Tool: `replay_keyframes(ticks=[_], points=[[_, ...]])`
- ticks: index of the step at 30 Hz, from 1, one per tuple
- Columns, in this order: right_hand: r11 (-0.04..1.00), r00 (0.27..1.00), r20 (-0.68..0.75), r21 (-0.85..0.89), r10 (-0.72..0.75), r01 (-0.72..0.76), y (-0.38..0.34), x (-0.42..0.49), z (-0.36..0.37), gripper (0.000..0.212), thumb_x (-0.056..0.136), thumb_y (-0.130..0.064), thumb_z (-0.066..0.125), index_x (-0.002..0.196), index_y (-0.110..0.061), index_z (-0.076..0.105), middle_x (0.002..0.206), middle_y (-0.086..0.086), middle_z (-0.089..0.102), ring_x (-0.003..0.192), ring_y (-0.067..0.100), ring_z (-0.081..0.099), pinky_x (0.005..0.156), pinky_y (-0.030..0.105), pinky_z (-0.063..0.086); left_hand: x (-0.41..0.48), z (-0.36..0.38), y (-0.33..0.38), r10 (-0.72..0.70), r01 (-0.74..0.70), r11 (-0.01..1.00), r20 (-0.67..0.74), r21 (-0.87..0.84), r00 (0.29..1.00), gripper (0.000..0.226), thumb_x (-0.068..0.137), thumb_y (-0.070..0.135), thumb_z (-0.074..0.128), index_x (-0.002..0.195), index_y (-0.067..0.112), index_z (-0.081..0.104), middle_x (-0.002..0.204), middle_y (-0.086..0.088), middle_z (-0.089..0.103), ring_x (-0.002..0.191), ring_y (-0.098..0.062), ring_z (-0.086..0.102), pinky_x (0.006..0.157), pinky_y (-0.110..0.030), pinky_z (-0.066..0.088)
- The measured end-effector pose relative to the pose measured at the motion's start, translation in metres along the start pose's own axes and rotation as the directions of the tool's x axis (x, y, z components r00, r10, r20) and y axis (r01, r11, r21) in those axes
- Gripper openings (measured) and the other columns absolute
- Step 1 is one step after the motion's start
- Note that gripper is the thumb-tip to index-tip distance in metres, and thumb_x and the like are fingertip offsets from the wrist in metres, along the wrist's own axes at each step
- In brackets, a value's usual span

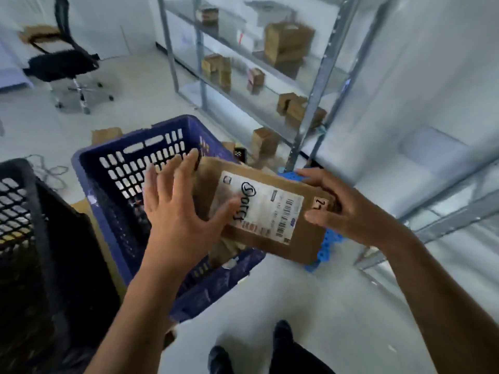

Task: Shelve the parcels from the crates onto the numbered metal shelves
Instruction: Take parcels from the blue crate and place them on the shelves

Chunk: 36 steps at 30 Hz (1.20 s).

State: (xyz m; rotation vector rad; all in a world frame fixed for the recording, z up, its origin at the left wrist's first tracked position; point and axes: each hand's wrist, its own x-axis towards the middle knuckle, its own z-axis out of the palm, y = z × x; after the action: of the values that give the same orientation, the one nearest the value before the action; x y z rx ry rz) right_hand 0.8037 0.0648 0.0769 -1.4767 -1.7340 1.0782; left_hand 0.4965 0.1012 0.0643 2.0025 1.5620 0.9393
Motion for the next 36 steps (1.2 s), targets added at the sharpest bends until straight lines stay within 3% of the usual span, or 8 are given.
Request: replay_keyframes(ticks=[2, 4, 7, 11, 17, 22, 28, 36], points=[[0.998, 0.999, 0.019, -0.039, 0.047, -0.046, 0.002, -0.039, -0.022, 0.065, 0.082, -0.051, 0.075, 0.140, -0.059, 0.047, 0.140, -0.008, 0.055, 0.120, 0.016, 0.067, 0.097, 0.034, 0.058, 0.002, 0.010, 0.025, 0.092, -0.117, 0.990, 0.253, 0.085, 0.963, 0.093, 0.074, 0.085, 0.052, 0.155, 0.048, 0.024, 0.161, 0.008, 0.028, 0.156, -0.021, 0.005, 0.127, -0.053, -0.001], [0.994, 0.994, 0.041, -0.047, 0.101, -0.099, 0.008, -0.076, -0.039, 0.066, 0.080, -0.054, 0.076, 0.138, -0.060, 0.047, 0.142, -0.004, 0.053, 0.122, 0.018, 0.067, 0.097, 0.037, 0.058, 0.000, 0.028, 0.048, 0.177, -0.224, 0.974, 0.505, 0.034, 0.845, 0.089, 0.077, 0.078, 0.059, 0.154, 0.047, 0.029, 0.147, 0.012, 0.041, 0.147, -0.019, 0.028, 0.125, -0.056, 0.021], [0.980, 0.980, 0.033, -0.024, 0.198, -0.197, 0.020, -0.132, -0.065, 0.066, 0.075, -0.056, 0.074, 0.137, -0.056, 0.050, 0.138, -0.007, 0.058, 0.119, 0.016, 0.068, 0.090, 0.029, 0.059, -0.011, 0.065, 0.088, 0.246, -0.252, 0.962, 0.747, -0.107, 0.618, 0.087, 0.071, 0.077, 0.061, 0.151, 0.050, 0.038, 0.143, 0.016, 0.054, 0.121, -0.002, 0.058, 0.102, -0.031, 0.053], [0.952, 0.953, -0.009, 0.057, 0.302, -0.302, 0.043, -0.219, -0.094, 0.061, 0.073, -0.052, 0.073, 0.130, -0.038, 0.058, 0.127, -0.001, 0.069, 0.115, 0.023, 0.071, 0.085, 0.029, 0.060, -0.038, 0.123, 0.137, 0.209, -0.158, 0.974, 0.923, -0.166, 0.323, 0.067, 0.075, 0.064, 0.077, 0.127, 0.079, 0.037, 0.115, 0.031, 0.070, 0.103, 0.006, 0.068, 0.093, -0.025, 0.057], [0.914, 0.908, -0.139, 0.155, 0.395, -0.374, 0.076, -0.371, -0.131, 0.061, 0.072, -0.054, 0.072, 0.129, -0.039, 0.057, 0.120, 0.003, 0.066, 0.107, 0.017, 0.072, 0.078, 0.029, 0.061, -0.125, 0.222, 0.231, 0.320, 0.021, 0.947, 0.947, -0.320, -0.023, 0.071, 0.084, 0.033, 0.084, 0.125, 0.076, 0.045, 0.118, 0.011, 0.074, 0.111, -0.012, 0.072, 0.089, -0.032, 0.060], [0.915, 0.788, -0.470, 0.255, 0.399, -0.311, 0.107, -0.485, -0.153, 0.062, 0.073, -0.066, 0.069, 0.131, -0.055, 0.051, 0.142, -0.006, 0.052, 0.120, 0.016, 0.064, 0.085, 0.039, 0.064, -0.205, 0.286, 0.286, 0.368, 0.171, 0.913, 0.929, -0.370, 0.043, 0.072, 0.069, 0.051, 0.085, 0.124, 0.077, 0.047, 0.115, 0.005, 0.073, 0.107, -0.019, 0.074, 0.080, -0.034, 0.063], [0.892, 0.512, -0.730, 0.377, 0.453, -0.250, 0.144, -0.559, -0.144, 0.096, 0.068, -0.077, 0.069, 0.152, -0.044, 0.034, 0.153, -0.002, 0.046, 0.128, 0.018, 0.061, 0.101, 0.050, 0.058, -0.267, 0.333, 0.337, 0.436, 0.343, 0.779, 0.846, -0.526, 0.307, 0.069, 0.075, 0.054, 0.079, 0.134, 0.063, 0.045, 0.120, 0.006, 0.072, 0.109, -0.021, 0.073, 0.078, -0.036, 0.064], [0.825, 0.492, -0.687, 0.550, 0.535, -0.130, 0.187, -0.545, -0.135, 0.110, 0.064, -0.076, 0.082, 0.155, -0.060, 0.021, 0.128, -0.011, 0.065, 0.118, 0.017, 0.069, 0.091, 0.047, 0.063, -0.277, 0.386, 0.390, 0.471, 0.339, 0.724, 0.790, -0.600, 0.393, 0.079, 0.077, 0.056, 0.078, 0.144, 0.056, 0.036, 0.119, 0.018, 0.068, 0.111, -0.017, 0.071, 0.078, -0.036, 0.063]])
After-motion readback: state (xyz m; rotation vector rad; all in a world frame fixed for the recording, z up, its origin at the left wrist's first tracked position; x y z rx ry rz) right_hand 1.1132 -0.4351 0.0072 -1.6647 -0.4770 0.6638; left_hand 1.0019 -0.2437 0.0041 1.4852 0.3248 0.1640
